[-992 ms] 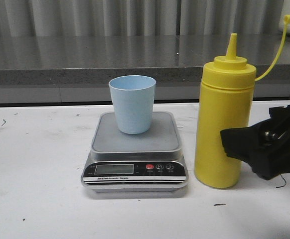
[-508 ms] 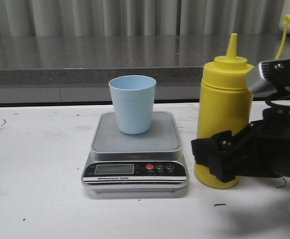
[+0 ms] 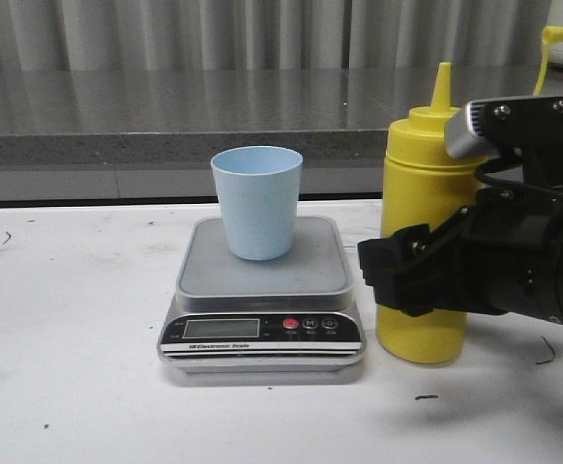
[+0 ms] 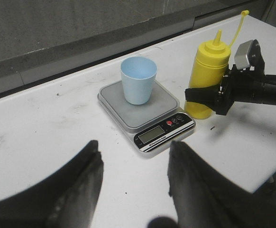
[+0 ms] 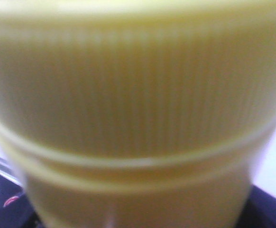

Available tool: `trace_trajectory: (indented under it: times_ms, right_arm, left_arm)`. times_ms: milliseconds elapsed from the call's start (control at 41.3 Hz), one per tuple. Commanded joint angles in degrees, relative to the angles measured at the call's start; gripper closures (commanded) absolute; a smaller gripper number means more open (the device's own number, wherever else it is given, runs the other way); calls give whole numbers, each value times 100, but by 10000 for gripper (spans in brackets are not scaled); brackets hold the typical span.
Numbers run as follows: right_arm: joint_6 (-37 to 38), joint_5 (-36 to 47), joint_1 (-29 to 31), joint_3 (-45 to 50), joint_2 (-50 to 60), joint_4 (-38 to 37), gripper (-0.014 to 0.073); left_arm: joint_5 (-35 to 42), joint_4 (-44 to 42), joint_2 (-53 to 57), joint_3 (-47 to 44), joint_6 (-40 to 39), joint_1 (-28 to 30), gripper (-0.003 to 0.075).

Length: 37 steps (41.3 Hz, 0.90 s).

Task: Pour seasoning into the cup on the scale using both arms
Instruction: 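Lift the yellow bottle and tilt its nozzle toward the cup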

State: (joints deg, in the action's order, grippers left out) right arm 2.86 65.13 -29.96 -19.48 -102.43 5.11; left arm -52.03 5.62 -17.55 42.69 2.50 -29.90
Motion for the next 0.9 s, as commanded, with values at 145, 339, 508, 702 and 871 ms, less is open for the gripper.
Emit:
trace_trajectory:
  times_ms: [145,339,508,702,871]
  right_arm:
    - [6,455,-9,-93,307,23,251]
    - [6,-416,15,-93,950,28,251]
    - [-11,-1326,150,-98,1865,29,251]
    - [-353,-3082,369,-534,2781,24,251]
    - [-1042,-5249,520,-1641,3149,6,251]
  left_arm:
    - [420,39,-65,127,-45,-42,405]
    - [420,39,-65,127,-45,-42,405]
    - [420,39,-65,127,-45,-42,405]
    - [420,39,-65,127,-45,-42,405]
    - [420,39,-65,127,-45,-42,405]
